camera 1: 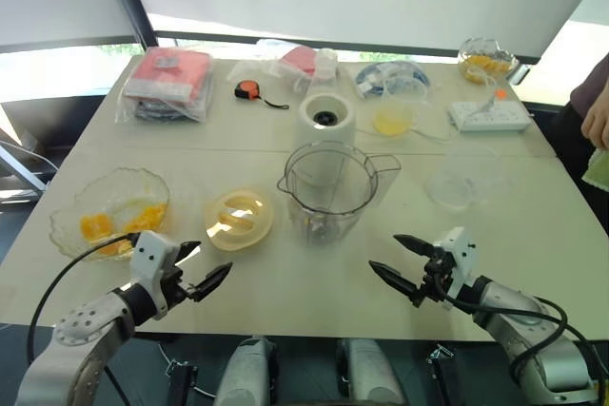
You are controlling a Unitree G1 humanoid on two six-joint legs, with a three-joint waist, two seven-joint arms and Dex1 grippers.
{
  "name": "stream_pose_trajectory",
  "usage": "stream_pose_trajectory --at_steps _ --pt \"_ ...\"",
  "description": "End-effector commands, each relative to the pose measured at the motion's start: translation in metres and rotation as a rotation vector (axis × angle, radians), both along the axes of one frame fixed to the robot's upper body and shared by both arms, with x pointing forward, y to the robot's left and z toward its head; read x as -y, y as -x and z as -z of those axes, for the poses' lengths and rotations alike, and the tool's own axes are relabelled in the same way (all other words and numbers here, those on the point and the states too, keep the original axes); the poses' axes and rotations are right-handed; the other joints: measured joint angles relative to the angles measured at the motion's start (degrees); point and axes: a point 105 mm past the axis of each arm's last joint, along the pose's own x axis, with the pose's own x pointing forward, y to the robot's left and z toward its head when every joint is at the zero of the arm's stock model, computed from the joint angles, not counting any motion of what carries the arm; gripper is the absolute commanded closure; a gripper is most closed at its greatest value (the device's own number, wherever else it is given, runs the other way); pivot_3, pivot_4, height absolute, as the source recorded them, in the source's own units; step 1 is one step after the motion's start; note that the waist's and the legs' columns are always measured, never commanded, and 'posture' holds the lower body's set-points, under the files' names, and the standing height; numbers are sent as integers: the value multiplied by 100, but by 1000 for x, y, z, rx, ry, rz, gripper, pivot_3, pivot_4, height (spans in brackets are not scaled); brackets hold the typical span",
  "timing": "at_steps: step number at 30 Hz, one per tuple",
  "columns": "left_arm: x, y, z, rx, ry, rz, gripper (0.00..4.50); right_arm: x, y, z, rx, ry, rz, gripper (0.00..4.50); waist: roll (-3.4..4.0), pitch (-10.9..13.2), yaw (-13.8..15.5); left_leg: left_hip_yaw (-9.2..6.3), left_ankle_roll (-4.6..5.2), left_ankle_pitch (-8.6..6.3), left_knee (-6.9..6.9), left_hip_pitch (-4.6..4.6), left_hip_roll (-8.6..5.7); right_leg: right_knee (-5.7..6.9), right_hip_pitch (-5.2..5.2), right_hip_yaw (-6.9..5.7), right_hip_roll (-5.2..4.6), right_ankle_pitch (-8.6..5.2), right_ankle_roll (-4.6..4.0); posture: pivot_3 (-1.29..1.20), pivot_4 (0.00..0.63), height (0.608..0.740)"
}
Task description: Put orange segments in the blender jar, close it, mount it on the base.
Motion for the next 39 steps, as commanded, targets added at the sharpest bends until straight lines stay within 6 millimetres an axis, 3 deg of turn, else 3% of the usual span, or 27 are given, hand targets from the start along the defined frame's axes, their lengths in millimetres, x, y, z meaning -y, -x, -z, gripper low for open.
stream_pose_trajectory --at_steps 1,7,11,15,17,22,27,31,35,39 --pt "0 -3 -13 49 -21 6 32 -2 -3 -8 36 5 -22 0 0 0 0 0 0 0 0 0 0 0 0 0 1 0 0 0 150 740" --pt "-15 -18 -45 120 -31 -61 32 -10 3 -14 19 -5 -107 0 -2 0 8 -3 1 1 2 1 1 3 3 -1 6 0 1 0 150 740" --pt "-52 -27 -72 71 -87 -206 32 -23 31 -28 -65 -4 -298 0 -3 1 5 -7 2 1 6 3 2 8 6 -2 9 0 1 0 150 740" --pt "-95 -35 -99 -20 -143 -341 32 -26 41 -47 -79 11 -388 0 -10 5 -12 -8 2 1 6 13 4 13 14 -4 18 0 3 0 150 740" --pt "-111 -44 -103 -53 -139 -443 32 -31 44 -49 -83 20 -418 0 -11 5 -3 -9 2 1 6 24 3 11 24 -5 19 -1 4 0 150 740" --pt "-125 -64 -94 -209 -190 -640 32 -47 57 -44 -102 69 -520 0 -38 5 35 -12 1 1 6 44 -2 9 50 -6 17 -3 9 0 150 740" --pt "-134 -76 -91 -354 -154 -820 32 -52 55 -43 -89 72 -525 0 -72 15 17 -10 -1 3 6 46 -8 9 53 -4 15 -1 11 0 150 740" --pt "-152 -81 -87 -393 -194 -962 32 -55 51 -44 -79 74 -524 0 -90 20 -26 -9 -2 3 3 53 -14 13 53 -4 19 1 13 0 150 740" --pt "-168 -82 -67 -423 -240 -1091 32 -55 47 -42 -74 87 -514 0 -90 20 9 -10 -3 3 -5 59 -5 16 53 -4 19 0 11 0 150 740" --pt "-162 -80 -51 -488 -229 -1141 32 -52 44 -39 -74 105 -501 0 -112 20 71 -11 -8 5 -1 57 -4 15 56 -5 8 1 10 0 150 740"
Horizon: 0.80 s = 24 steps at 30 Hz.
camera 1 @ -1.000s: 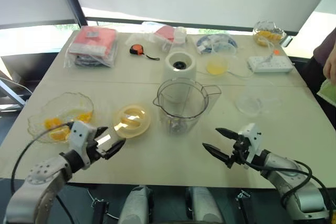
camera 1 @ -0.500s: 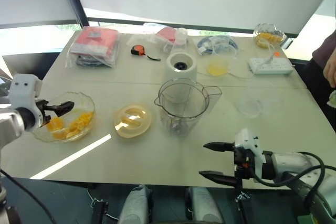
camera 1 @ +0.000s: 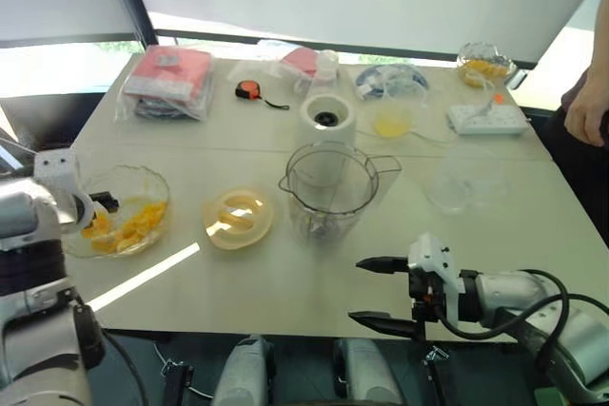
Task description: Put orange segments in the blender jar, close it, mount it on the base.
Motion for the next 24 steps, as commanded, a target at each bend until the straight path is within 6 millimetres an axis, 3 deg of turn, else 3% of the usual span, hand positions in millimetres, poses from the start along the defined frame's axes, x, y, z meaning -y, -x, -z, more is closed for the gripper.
stream_pose_trajectory --at_steps 1,9,23,24 --pt "-4 1 -8 16 -38 -66 32 -1 -2 -2 27 -1 -1 0 -8 -3 33 1 -1 0 1 -1 0 -1 0 0 -1 1 0 0 150 740" --pt "-2 -3 7 4 -42 -142 32 -6 -4 0 31 -11 10 0 -8 -4 72 -1 -4 -1 -2 0 2 2 -4 1 -21 3 -4 0 150 740" --pt "-19 -16 30 10 -98 -198 32 -6 -6 1 53 -5 37 0 -2 -7 20 2 -26 -13 -10 1 2 4 -12 1 -40 7 -10 0 150 740" --pt "-18 -16 33 5 -91 -198 267 -6 -6 1 53 -4 38 0 1 -8 17 2 -26 -13 -11 2 2 4 -12 1 -40 7 -10 0 150 740"
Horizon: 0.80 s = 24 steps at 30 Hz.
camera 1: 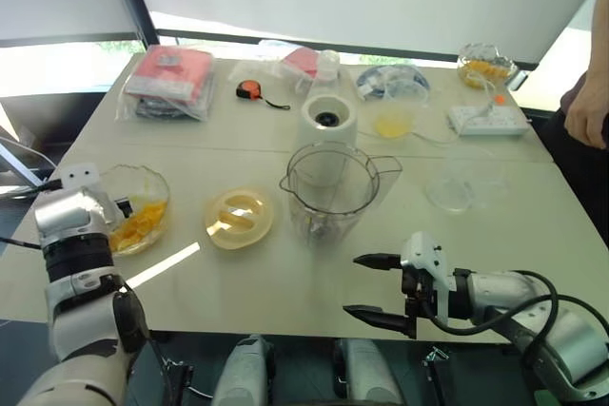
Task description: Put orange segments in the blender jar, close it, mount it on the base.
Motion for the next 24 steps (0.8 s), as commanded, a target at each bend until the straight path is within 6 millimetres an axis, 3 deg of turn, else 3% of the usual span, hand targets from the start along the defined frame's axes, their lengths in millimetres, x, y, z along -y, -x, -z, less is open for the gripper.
stream_pose_trajectory --at_steps 1,2,6,14,17,19,24 --pt "-14 9 3 -30 -28 -60 550 -2 1 -6 34 -11 -7 0 6 -3 -8 0 0 0 0 0 0 0 0 0 0 0 0 0 150 740" --pt "-15 10 4 -40 -33 -65 845 -2 1 -6 35 -11 -4 0 5 -3 -8 1 0 0 -1 1 0 1 0 0 -1 0 0 0 150 740" --pt "-15 16 9 -59 -9 -93 2819 0 -1 -6 39 -9 8 0 5 -3 10 1 0 0 -1 0 0 0 1 0 -2 0 0 0 150 740" --pt "-16 22 11 -66 -6 -109 2819 -1 -2 -4 33 -11 8 0 6 -3 -43 4 -1 0 -2 1 -1 0 0 -1 -4 1 1 0 150 740" --pt "-16 22 11 -67 -7 -107 3662 -1 -4 -3 35 -8 9 0 6 -3 -76 4 -1 0 -2 0 -1 0 0 0 -5 1 1 0 150 740" --pt "-15 23 11 -67 -6 -108 4464 0 -4 -3 37 -7 10 0 6 -3 -75 4 -1 0 -2 1 -1 0 0 0 -5 1 1 0 150 740" --pt "-16 23 6 -56 -4 -109 4464 0 -4 -3 39 -5 8 0 6 -3 -74 4 -1 0 -2 0 -1 0 0 -1 -6 1 1 0 150 740"
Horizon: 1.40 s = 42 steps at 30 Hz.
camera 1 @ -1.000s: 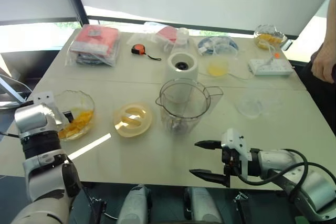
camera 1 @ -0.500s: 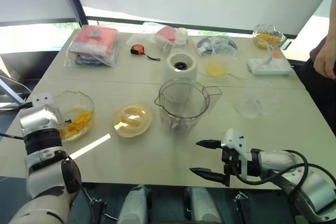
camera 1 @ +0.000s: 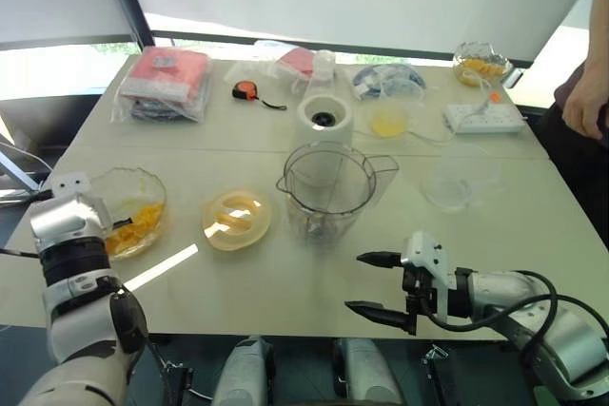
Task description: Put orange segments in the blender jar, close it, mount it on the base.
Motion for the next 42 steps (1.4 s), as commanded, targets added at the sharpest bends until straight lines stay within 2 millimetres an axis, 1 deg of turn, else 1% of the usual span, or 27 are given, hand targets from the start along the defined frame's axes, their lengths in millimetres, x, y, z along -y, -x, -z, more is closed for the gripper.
stream_pose_trajectory --at_steps 1,5,7,8,11,12,15,18,19,20,23,24,27,32,36,39,42 --pt "-5 7 -6 -1 -8 -23 4464 -3 0 -5 31 -16 -18 0 -1 0 -1 0 0 0 0 0 0 0 0 0 0 0 0 0 150 740" --pt "-3 9 -31 23 -34 6 4464 -2 0 -4 29 -13 -14 0 -4 2 2 0 -1 0 0 -4 0 -1 -2 0 -2 0 0 0 150 740" --pt "-1 11 -50 41 -56 32 4464 0 0 -3 28 -11 -8 0 -7 4 4 -2 -1 -1 0 -7 0 -2 -4 0 -2 0 0 0 150 740" --pt "0 11 -64 57 -73 55 4464 1 -1 -2 28 -10 -4 0 -8 4 3 -4 -2 -1 0 -11 0 -2 -6 -1 -2 0 0 0 150 740" --pt "5 13 -88 86 -97 114 4464 3 -2 -1 28 -10 4 0 -8 5 1 -6 -4 0 0 -17 -1 -3 -12 -2 -2 0 -1 0 150 740" --pt "7 12 -94 100 -103 158 4464 3 -3 0 27 -12 8 0 -5 4 1 -6 -4 0 0 -18 -1 -2 -12 -2 -2 0 -1 0 150 740" --pt "9 11 -107 99 -135 250 4464 4 -5 1 27 -16 15 0 -1 4 1 -7 -5 0 0 -16 -1 -3 -12 -1 -3 -1 -3 0 150 740" --pt "9 9 -115 112 -129 277 4464 3 -6 4 25 -18 14 0 -1 4 3 -9 -5 0 -1 -18 -1 -3 -13 -1 -6 -2 -4 0 150 740" --pt "8 9 -115 111 -122 275 4464 2 -7 5 25 -19 13 0 -1 4 4 -9 -5 0 -1 -18 -2 -3 -13 -1 -8 -2 -4 0 150 740" --pt "7 10 -109 111 -99 249 4464 2 -7 6 26 -19 12 0 -1 4 3 -9 -5 0 -1 -18 -2 -3 -13 -1 -8 -2 -4 0 150 740" --pt "7 11 -92 113 -45 178 3635 1 -9 7 29 -19 12 0 -1 4 11 -9 -5 0 -1 -19 -3 -5 -13 -2 -9 -1 -4 0 150 740" --pt "6 12 -89 111 -44 155 3099 1 -10 7 30 -20 12 0 -2 4 15 -8 -4 0 -1 -20 -3 -5 -13 -2 -9 -1 -3 0 150 740" --pt "8 18 -70 82 -33 73 1588 1 -8 7 29 -21 13 0 -4 5 14 -10 -4 2 1 -33 -5 -5 -22 -5 -8 0 -2 0 150 740" --pt "17 20 -46 46 34 -12 1588 0 -8 7 29 -20 14 0 -5 4 18 -11 9 10 2 -41 -9 -4 -27 -16 -6 1 1 0 150 740" --pt "20 20 -39 30 63 -40 1588 0 -9 7 33 -17 19 0 -6 4 14 -13 13 12 4 -40 -10 -2 -26 -18 -1 10 16 0 150 740" --pt "18 22 -38 12 59 -70 1588 -1 -10 7 37 -18 25 0 -6 4 17 -15 13 14 5 -40 -10 -1 -26 -21 2 10 17 0 150 740" --pt "14 22 -32 1 70 -91 1588 -2 -8 8 35 -21 28 0 -6 4 16 -16 13 14 5 -40 -10 0 -25 -22 4 11 19 0 150 740"
